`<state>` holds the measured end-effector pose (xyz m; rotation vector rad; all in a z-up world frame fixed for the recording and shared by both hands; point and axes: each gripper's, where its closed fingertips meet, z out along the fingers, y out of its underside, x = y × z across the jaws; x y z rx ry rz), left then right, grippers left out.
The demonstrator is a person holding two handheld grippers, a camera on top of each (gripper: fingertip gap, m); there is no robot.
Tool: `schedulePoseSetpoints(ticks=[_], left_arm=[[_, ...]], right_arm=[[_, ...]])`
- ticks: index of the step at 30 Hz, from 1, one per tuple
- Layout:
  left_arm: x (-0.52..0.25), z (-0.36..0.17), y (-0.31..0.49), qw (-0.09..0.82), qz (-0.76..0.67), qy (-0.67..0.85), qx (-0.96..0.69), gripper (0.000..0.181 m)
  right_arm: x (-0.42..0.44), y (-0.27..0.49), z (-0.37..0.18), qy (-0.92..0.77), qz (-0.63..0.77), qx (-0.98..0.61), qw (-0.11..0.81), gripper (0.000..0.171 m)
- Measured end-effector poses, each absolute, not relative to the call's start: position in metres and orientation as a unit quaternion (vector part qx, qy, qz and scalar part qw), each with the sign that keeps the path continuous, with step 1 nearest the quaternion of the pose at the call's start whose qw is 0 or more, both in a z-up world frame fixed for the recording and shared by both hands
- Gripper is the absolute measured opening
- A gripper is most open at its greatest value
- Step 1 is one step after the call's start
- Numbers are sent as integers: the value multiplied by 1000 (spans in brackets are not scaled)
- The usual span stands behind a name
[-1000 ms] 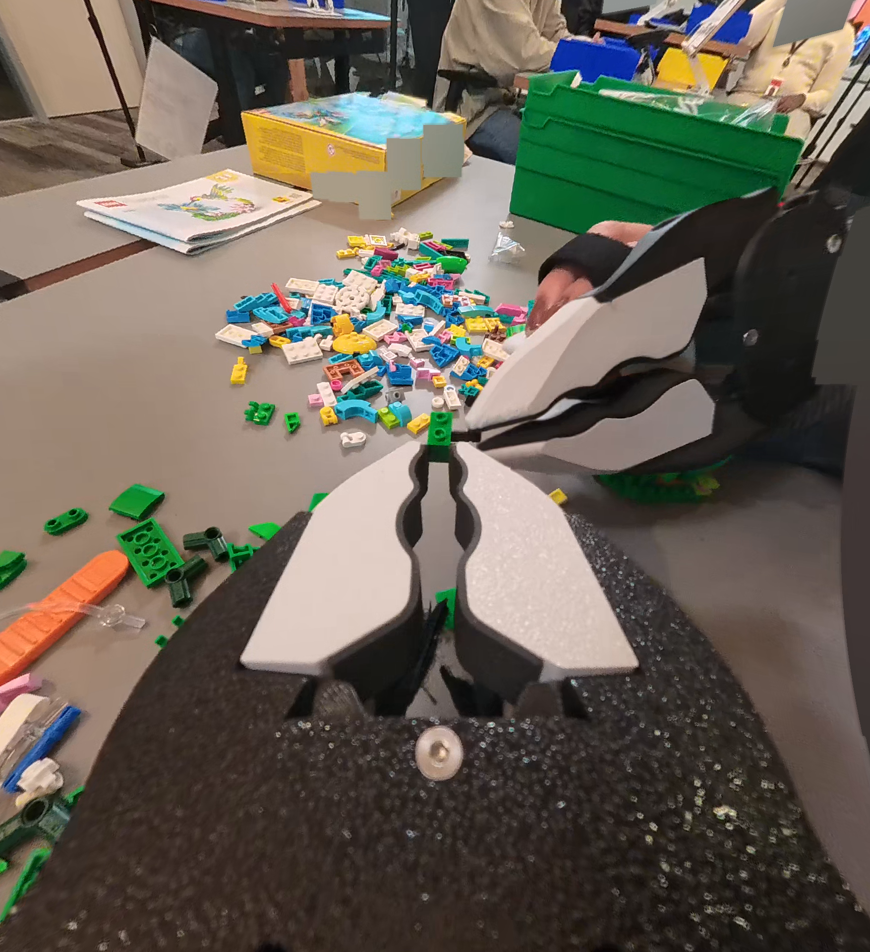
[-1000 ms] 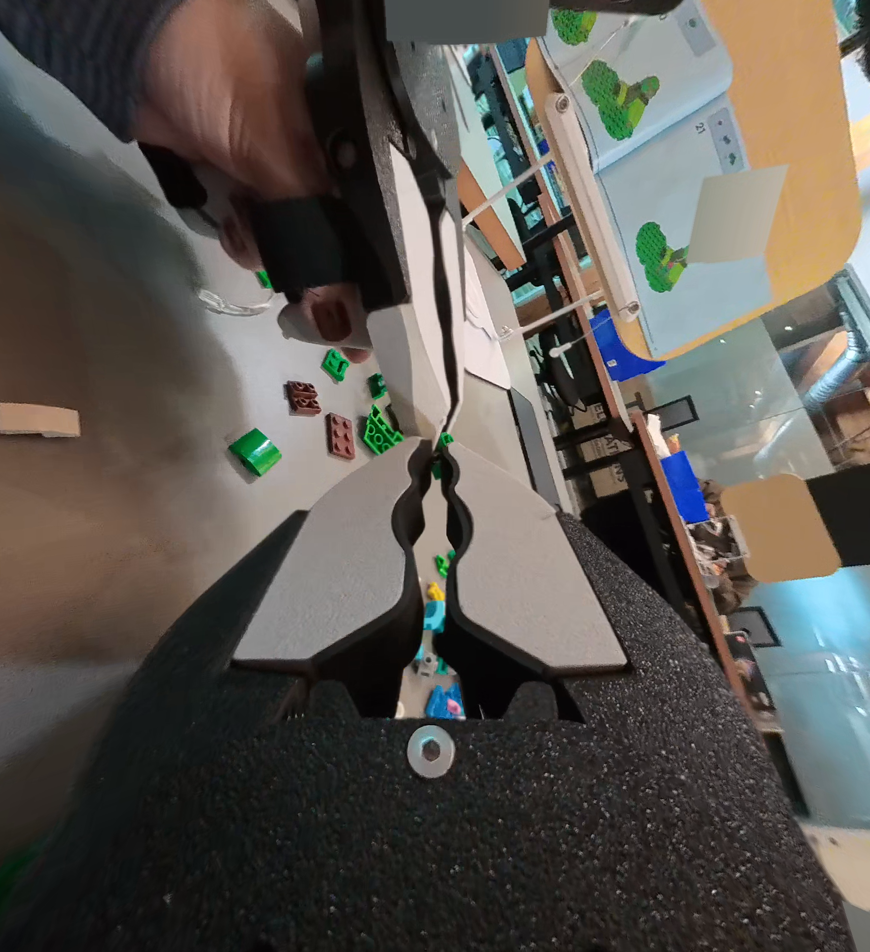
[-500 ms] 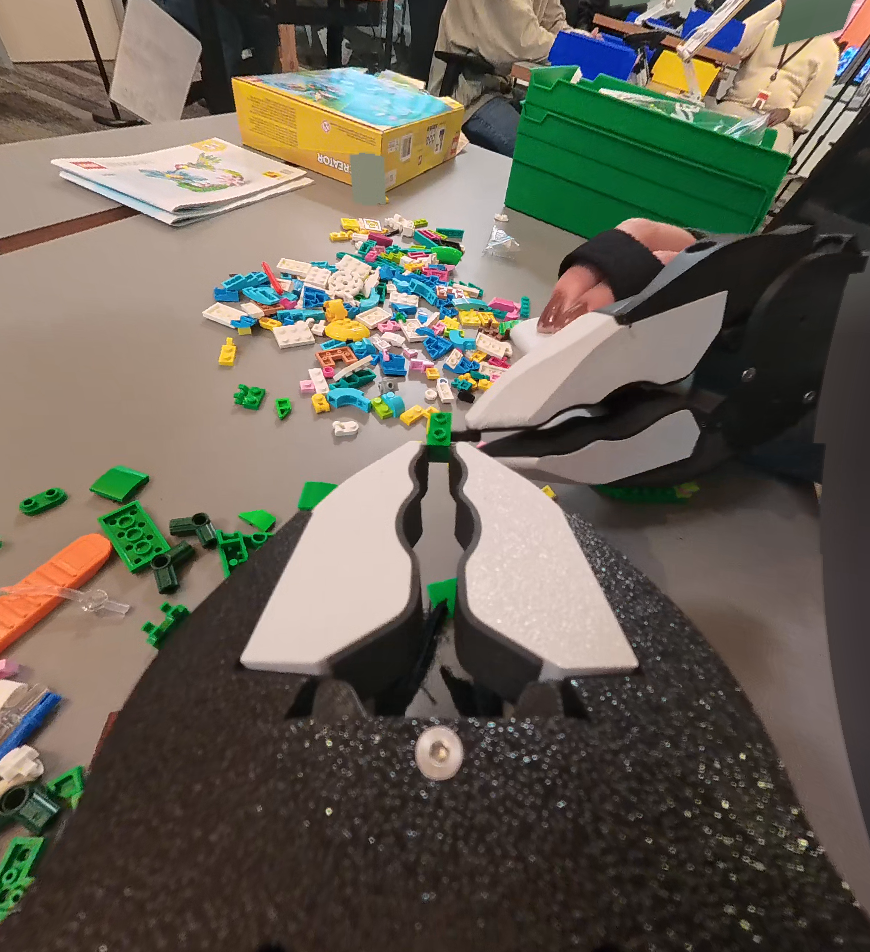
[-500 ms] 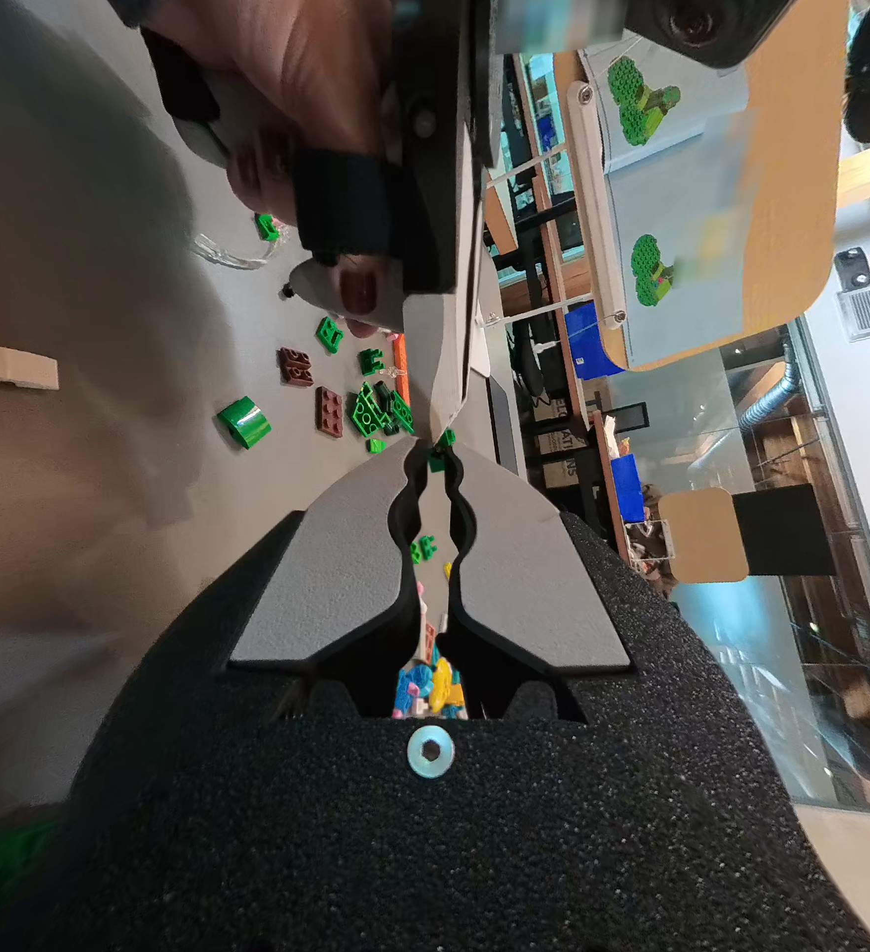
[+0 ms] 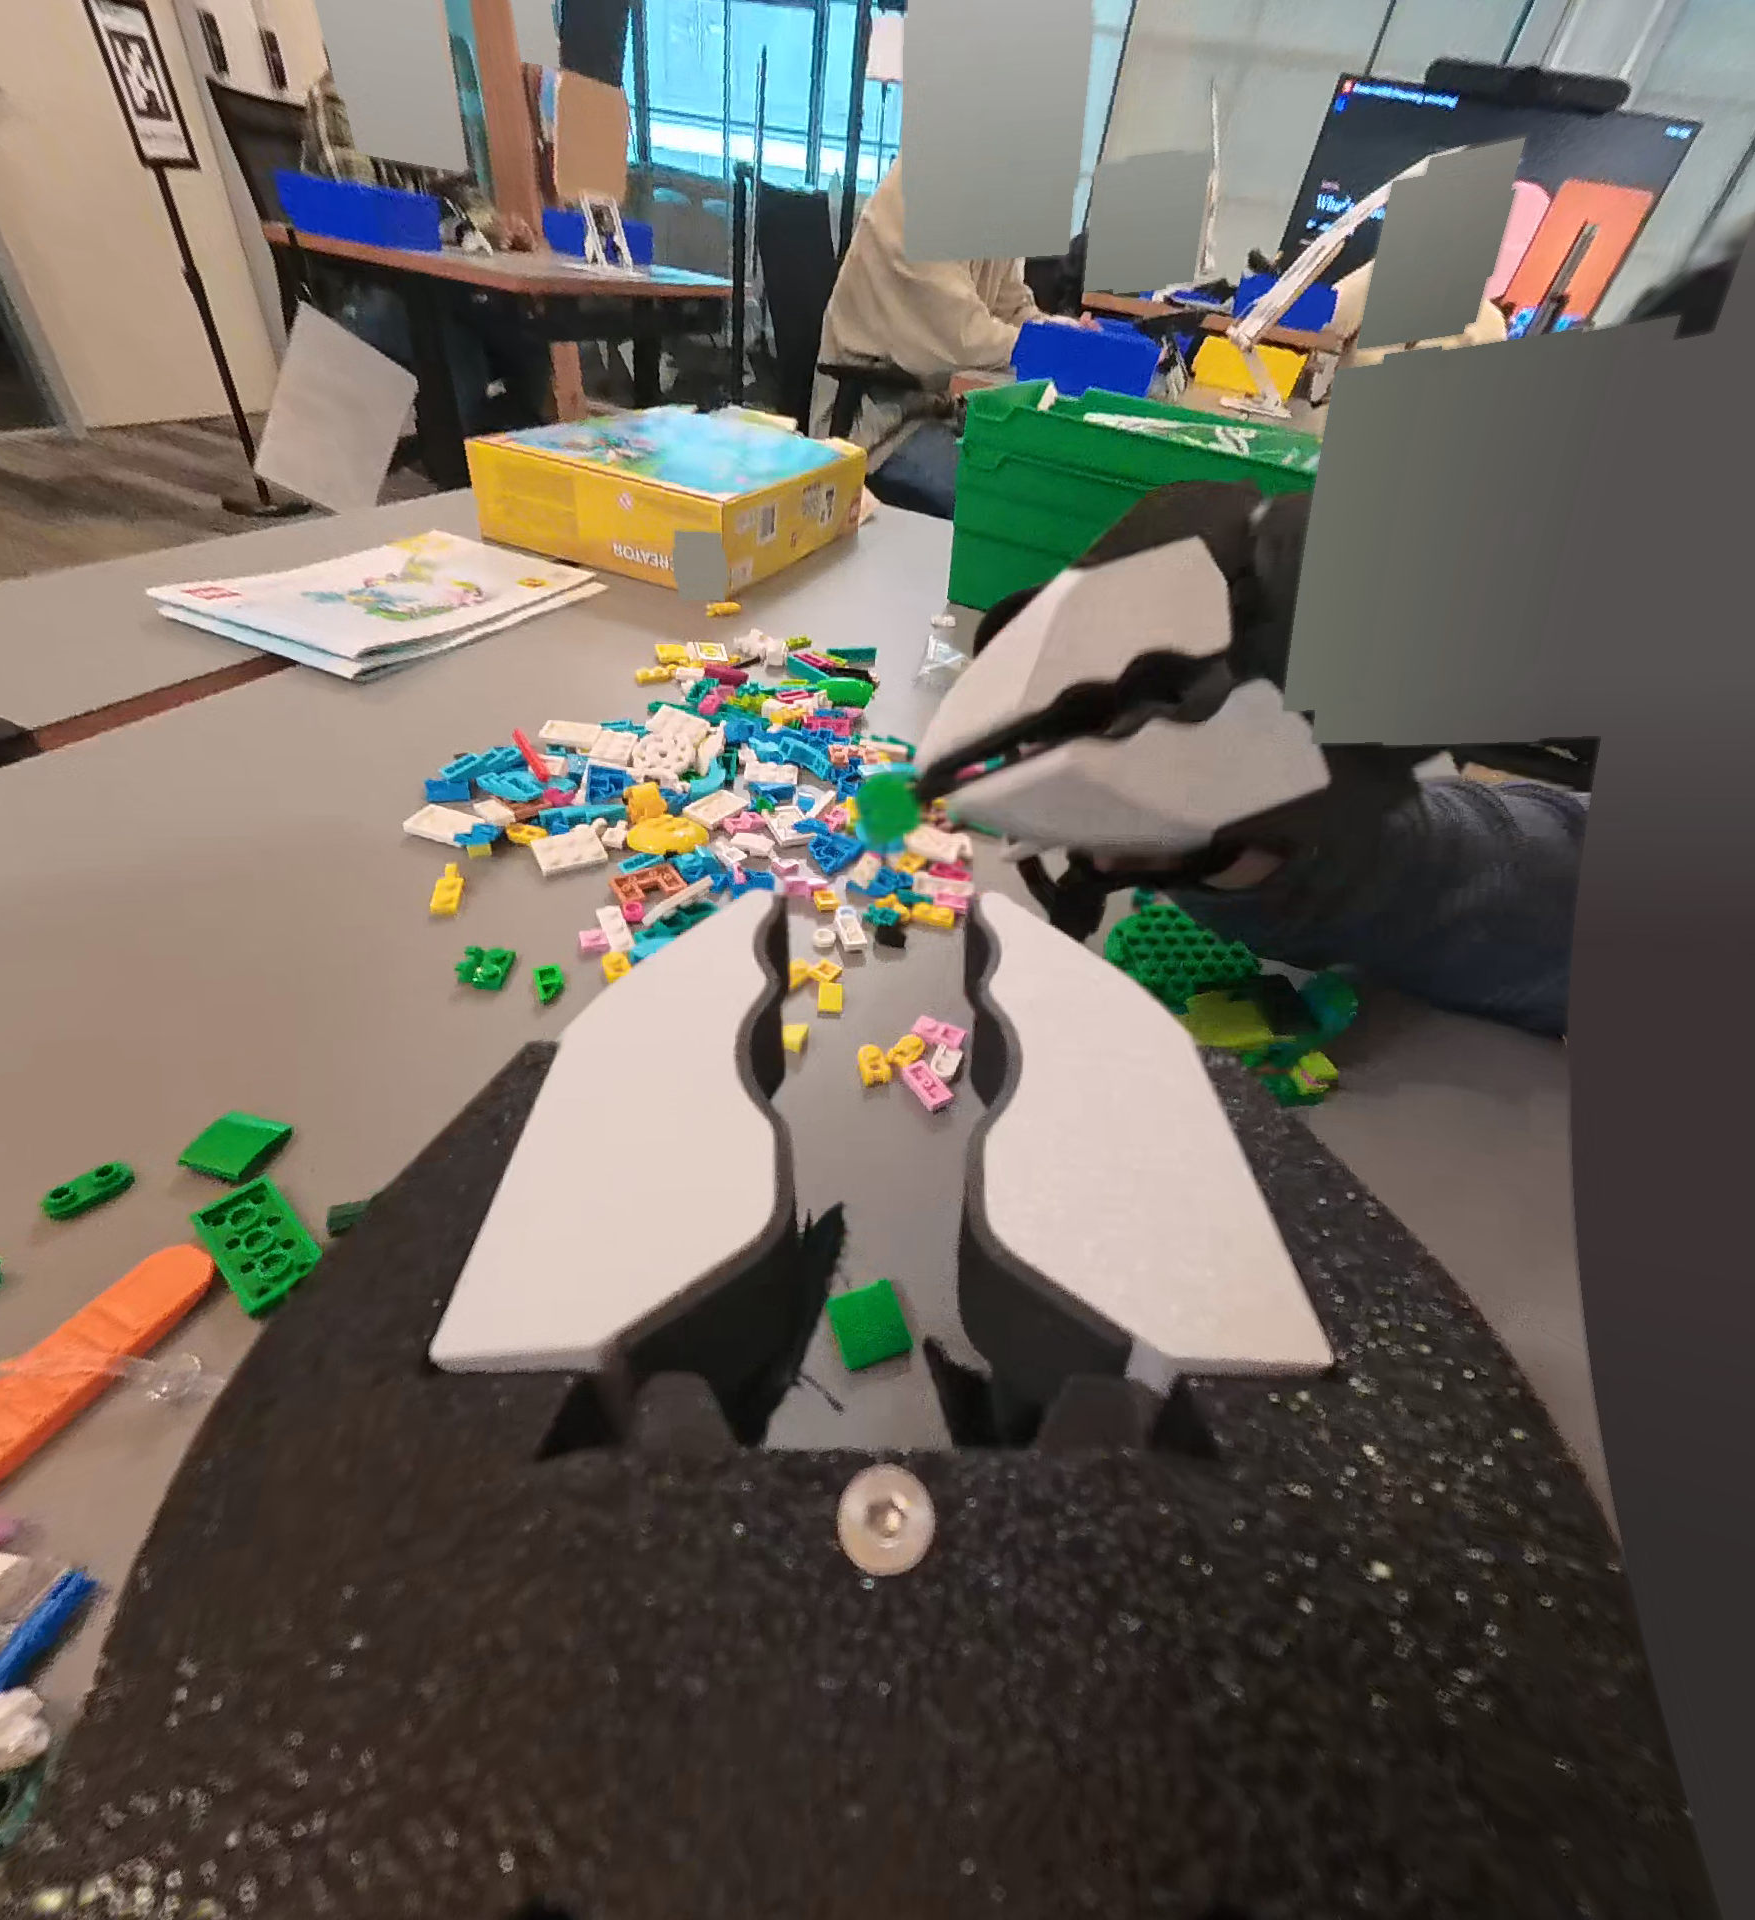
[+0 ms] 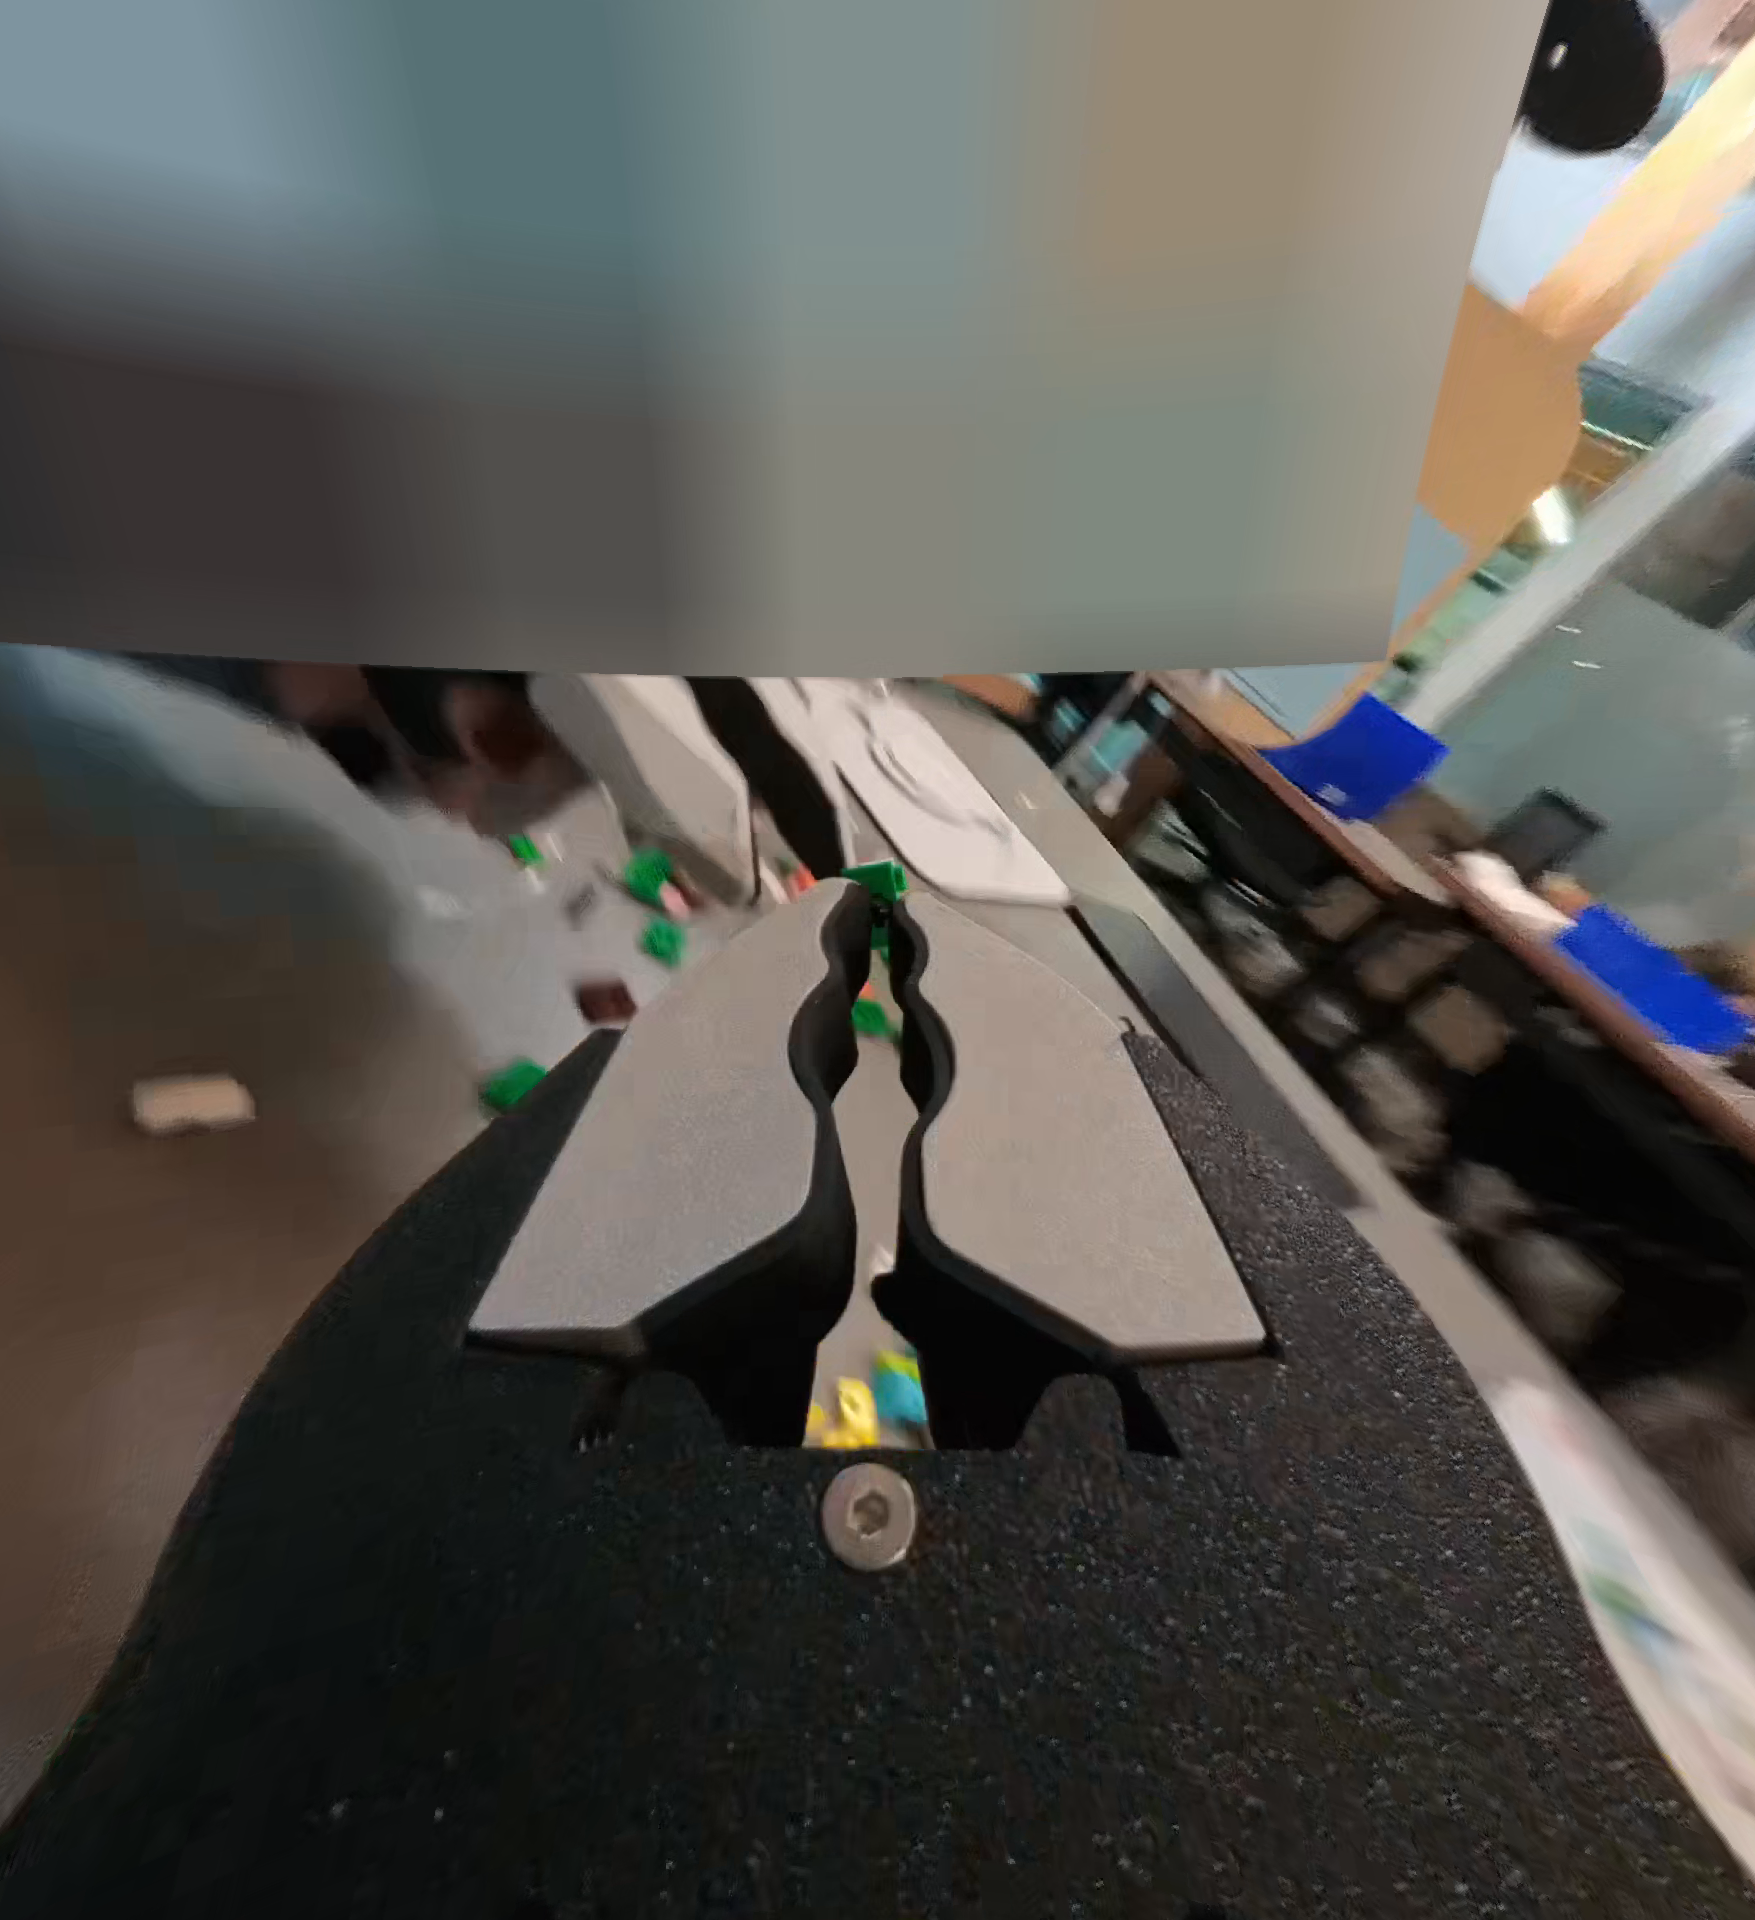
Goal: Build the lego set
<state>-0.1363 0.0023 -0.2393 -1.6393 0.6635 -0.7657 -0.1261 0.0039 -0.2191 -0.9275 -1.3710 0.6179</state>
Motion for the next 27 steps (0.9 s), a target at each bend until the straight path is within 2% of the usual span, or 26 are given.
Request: schedulePoseSetpoints(ticks=[5,10,18,23,27], left_arm=[[-141,-235,4,585,-331,271,-689,28],[-140,-243,6,578,-320,277,-698,26],[-135,-245,4,582,-317,288,-691,23],[-122,-220,-16,633,-326,332,-619,32],[-117,-199,-31,688,-300,351,-559,31]], right_arm=[[-85,-8,-159,-429,645,-330,539,2],[-53,2,-138,-320,779,-259,473,2],[-48,4,-136,-300,807,-246,445,2],[-85,-12,-167,-436,702,-342,447,2],[-107,-29,-192,-510,650,-369,425,2]])
